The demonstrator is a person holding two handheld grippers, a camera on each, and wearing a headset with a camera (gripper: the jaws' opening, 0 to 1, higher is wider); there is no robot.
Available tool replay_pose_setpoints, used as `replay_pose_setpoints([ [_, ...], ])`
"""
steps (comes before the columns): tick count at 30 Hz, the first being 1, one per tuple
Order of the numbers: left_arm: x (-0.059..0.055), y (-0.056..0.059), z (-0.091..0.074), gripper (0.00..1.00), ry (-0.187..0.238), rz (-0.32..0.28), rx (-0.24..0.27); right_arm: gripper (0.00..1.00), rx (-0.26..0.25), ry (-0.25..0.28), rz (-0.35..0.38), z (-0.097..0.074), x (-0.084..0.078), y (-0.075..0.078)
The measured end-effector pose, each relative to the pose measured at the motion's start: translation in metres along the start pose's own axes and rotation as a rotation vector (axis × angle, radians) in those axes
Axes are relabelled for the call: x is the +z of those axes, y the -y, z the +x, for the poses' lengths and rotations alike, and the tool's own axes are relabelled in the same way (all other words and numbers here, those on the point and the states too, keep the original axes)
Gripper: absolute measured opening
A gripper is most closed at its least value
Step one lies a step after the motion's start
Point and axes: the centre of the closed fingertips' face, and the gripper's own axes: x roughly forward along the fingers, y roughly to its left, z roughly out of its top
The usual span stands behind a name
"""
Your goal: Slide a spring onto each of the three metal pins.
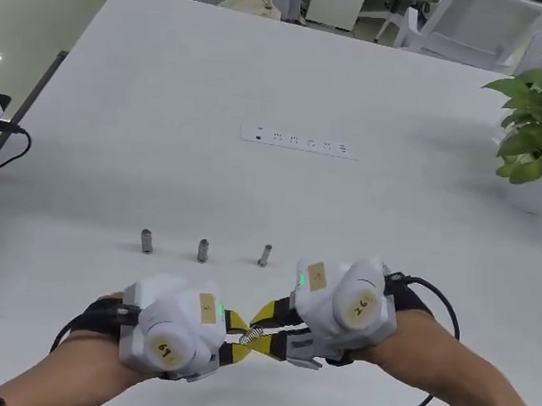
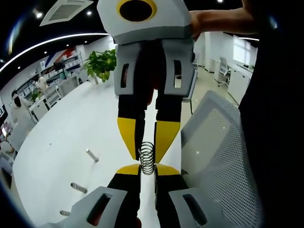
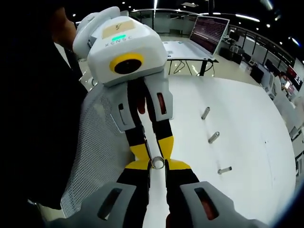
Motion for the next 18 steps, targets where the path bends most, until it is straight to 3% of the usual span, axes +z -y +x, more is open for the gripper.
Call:
replay_pose_setpoints([
  [9,-0.0019,0.0063,0.0039,0.03,-0.030,0.050,-0.028,0.09,0.023,-0.055,-0.063,0.0051,-0.0050,-0.0067],
  [18,-0.0037,0.0054,0.0032,0.03,-0.025,0.034,-0.031,0.08,0.015,-0.065,-0.084,0.0044,-0.0073,-0.0057],
])
